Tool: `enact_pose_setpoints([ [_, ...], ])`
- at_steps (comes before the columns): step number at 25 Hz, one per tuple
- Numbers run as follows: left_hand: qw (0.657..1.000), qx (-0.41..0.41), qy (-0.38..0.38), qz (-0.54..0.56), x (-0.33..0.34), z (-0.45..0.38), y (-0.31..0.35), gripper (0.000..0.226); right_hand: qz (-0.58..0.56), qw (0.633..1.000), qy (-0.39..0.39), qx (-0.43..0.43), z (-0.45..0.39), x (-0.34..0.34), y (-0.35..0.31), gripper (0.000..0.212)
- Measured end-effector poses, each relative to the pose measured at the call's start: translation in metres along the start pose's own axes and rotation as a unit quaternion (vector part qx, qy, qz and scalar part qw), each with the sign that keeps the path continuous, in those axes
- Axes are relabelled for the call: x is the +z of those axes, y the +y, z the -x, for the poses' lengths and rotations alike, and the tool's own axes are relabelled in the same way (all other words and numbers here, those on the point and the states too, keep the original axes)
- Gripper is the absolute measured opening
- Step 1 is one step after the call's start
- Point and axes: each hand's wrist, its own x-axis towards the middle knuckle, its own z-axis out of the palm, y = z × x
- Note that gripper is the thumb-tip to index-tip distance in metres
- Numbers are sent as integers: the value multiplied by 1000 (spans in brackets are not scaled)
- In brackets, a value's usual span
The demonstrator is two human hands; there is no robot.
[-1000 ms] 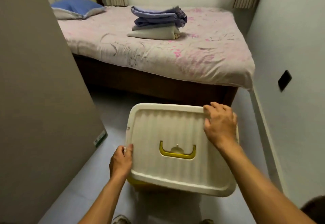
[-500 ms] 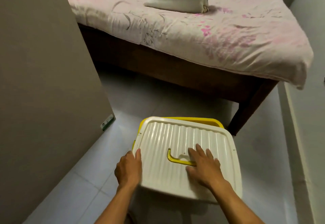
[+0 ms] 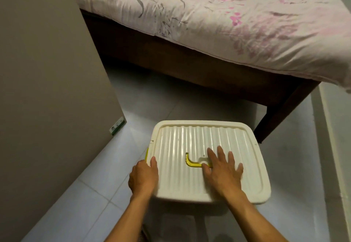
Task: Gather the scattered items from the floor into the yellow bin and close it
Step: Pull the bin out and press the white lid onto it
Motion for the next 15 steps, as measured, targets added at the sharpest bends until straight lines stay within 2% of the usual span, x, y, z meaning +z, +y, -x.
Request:
enact_pose_setpoints([
  [2,987,-55,-58,137,1,3,1,40,5,999,-46,-17,-4,-8,12,69],
  [4,940,-131,-110,297,-4,8,4,54,-7,996,-85,-37,-10,-19,20,74],
  [6,903,-164,-103,382,-9,4,5,73,-6,993,-109,-49,-12,-24,23,80],
  [7,900,-154,-78,400,-12,2,4,72,0,992,-113,-52,-12,-23,24,84],
  [9,916,-90,-20,391,-13,0,1,51,7,992,-115,-57,-11,-21,26,89],
  [11,946,-18,13,324,-12,1,1,30,6,991,-119,-59,-13,-23,26,92],
  [15,982,61,54,171,-16,1,11,18,20,989,-134,-68,-14,-32,26,95],
])
